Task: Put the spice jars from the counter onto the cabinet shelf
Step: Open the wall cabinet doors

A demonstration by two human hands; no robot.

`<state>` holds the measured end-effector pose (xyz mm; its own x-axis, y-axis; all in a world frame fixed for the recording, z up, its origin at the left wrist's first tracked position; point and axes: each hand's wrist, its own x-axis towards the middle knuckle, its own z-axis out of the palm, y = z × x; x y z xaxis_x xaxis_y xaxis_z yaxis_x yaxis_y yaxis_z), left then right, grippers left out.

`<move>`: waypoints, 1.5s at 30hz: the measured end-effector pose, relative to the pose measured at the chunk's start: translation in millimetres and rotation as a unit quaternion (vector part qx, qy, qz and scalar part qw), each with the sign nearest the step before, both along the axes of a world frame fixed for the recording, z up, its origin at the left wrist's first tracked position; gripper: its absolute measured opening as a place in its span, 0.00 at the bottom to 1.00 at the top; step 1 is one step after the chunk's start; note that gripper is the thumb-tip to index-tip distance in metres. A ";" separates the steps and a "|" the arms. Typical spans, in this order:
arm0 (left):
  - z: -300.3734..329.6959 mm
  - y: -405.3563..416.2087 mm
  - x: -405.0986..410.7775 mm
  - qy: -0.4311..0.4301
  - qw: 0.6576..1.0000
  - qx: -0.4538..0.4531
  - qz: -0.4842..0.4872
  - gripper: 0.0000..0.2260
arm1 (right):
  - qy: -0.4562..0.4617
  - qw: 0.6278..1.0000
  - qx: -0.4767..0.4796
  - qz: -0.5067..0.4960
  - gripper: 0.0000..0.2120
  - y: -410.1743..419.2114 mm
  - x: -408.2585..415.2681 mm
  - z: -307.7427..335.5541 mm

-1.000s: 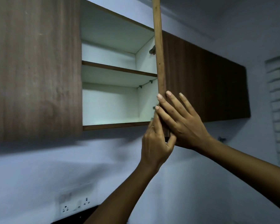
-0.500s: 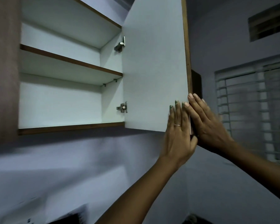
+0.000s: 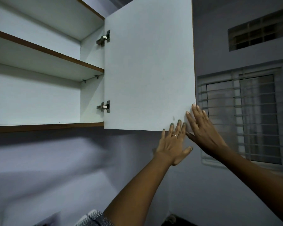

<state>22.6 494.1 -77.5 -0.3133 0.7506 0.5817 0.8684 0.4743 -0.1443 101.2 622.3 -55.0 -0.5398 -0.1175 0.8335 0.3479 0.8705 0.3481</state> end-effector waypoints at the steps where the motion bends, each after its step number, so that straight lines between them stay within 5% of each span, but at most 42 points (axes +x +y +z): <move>1: -2.0 0.9 -2.3 -0.002 1.000 -0.010 0.008 0.35 | 0.000 1.000 0.004 -0.012 0.28 1.5 -0.3 -1.4; 7: -7.2 -0.9 -12.7 0.015 1.000 -0.009 0.001 0.36 | 0.004 0.999 0.005 -0.040 0.35 5.9 -2.4 -3.4; 11: -3.7 -6.9 -13.5 0.023 1.000 0.000 -0.011 0.34 | 0.071 0.997 0.005 -0.034 0.28 -0.6 -9.5 -8.3; 17: 7.6 -46.4 -15.4 0.105 0.976 0.181 -0.062 0.19 | 0.181 0.979 0.010 0.096 0.15 -43.3 -38.7 -2.4; 26: 18.4 -206.7 -62.4 0.269 0.934 0.202 0.123 0.17 | 0.166 0.911 -0.087 0.367 0.20 -203.5 -124.0 2.7; 35: 18.1 -400.4 -78.7 0.295 0.839 0.204 0.410 0.23 | 0.011 0.794 -0.186 0.579 0.27 -399.1 -188.6 -1.2; 40: 19.7 -467.4 -90.4 0.195 0.795 0.205 0.537 0.33 | -0.083 0.697 -0.271 0.659 0.31 -488.0 -211.8 5.3; 45: 20.7 -487.3 -110.3 0.204 0.756 0.172 0.598 0.40 | -0.102 0.684 -0.316 0.649 0.29 -536.0 -228.4 14.3</move>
